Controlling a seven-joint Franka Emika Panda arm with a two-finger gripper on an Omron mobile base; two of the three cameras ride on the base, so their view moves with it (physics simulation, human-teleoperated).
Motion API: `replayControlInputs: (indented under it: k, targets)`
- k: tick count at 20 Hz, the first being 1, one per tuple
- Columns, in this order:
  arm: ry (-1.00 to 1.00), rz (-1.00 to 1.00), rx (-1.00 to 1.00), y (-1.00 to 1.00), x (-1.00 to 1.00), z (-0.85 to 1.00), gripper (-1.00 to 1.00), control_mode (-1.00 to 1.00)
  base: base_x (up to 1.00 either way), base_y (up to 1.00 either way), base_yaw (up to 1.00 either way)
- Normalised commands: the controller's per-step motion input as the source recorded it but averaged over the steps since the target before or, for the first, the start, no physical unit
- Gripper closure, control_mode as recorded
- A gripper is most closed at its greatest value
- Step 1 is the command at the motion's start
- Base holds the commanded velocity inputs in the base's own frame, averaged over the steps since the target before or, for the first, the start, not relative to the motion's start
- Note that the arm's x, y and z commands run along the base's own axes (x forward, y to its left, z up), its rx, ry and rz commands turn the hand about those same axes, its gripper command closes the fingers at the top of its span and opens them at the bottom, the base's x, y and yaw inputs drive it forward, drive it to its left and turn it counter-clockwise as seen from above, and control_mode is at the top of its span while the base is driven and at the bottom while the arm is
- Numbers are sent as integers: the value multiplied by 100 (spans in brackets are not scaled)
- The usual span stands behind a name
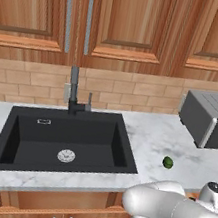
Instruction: Pick the measuring cup from the drawer and place it on the counter.
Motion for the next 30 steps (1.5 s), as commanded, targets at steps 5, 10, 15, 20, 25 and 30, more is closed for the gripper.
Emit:
replayControlInputs:
  k: [5, 10, 15, 20, 25, 30]
  targets:
    - [-1, 8, 2, -16, -62, -20, 100, -100, 0, 0, 0]
    - [-18, 10, 15, -26, -89, 24, 100, -100, 0, 0, 0]
    - [-31, 9, 17, -16, -94, 90, 100, -100, 0, 0, 0]
    - [-16, 1, 15, -1, -29, 100, 100, -100, 0, 0, 0]
    - [-2, -1, 6, 1, 3, 100, 100, -100, 0, 0, 0]
    - [7, -9, 1, 0, 33, 100, 100, -100, 0, 0, 0]
